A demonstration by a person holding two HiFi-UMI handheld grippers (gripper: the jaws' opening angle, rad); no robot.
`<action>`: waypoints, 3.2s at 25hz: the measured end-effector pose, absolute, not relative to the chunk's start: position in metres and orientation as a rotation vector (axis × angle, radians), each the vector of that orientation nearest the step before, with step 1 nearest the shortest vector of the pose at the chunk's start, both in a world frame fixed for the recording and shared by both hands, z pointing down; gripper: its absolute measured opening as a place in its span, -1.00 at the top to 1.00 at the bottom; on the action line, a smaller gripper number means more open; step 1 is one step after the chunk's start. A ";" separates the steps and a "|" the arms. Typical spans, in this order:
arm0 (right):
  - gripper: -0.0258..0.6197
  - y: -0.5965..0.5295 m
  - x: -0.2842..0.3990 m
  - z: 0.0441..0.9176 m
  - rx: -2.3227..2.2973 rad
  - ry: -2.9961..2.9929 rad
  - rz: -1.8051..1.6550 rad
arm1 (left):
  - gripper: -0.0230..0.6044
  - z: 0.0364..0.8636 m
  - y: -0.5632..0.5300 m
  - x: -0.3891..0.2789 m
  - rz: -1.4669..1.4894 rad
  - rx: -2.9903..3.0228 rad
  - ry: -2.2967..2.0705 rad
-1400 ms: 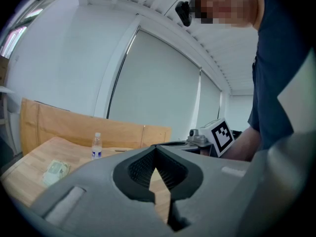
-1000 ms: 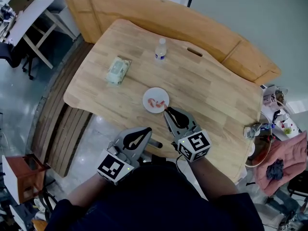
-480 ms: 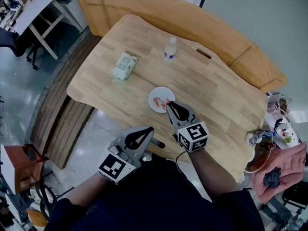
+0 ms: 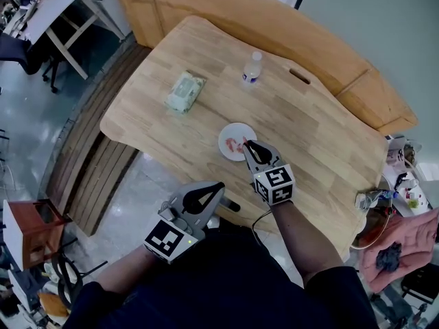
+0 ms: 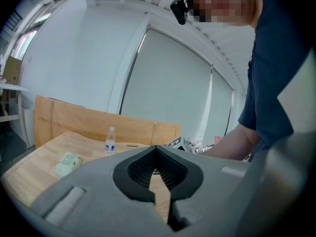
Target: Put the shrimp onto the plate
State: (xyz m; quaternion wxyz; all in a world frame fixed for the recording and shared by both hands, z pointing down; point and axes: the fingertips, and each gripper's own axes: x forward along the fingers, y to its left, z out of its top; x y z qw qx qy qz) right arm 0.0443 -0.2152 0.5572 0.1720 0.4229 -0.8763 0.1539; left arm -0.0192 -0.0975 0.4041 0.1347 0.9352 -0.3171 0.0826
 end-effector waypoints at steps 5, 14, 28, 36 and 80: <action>0.73 -0.226 0.046 0.582 1.186 -2.438 0.435 | 0.91 0.407 -0.100 -0.020 0.255 2.705 -0.915; 0.73 -0.250 0.044 0.612 1.153 -2.383 0.430 | 0.91 0.413 -0.108 -0.033 0.276 2.673 -0.957; 0.73 -0.277 0.046 0.676 1.096 -2.252 0.492 | 0.91 0.415 -0.122 -0.043 0.290 2.641 -0.998; 0.73 -0.281 0.052 0.708 1.074 -2.182 0.525 | 0.91 0.420 -0.123 -0.048 0.318 2.626 -1.019; 0.68 -0.228 0.045 0.623 1.226 -2.351 0.530 | 0.91 0.404 -0.100 -0.040 0.252 2.704 -0.917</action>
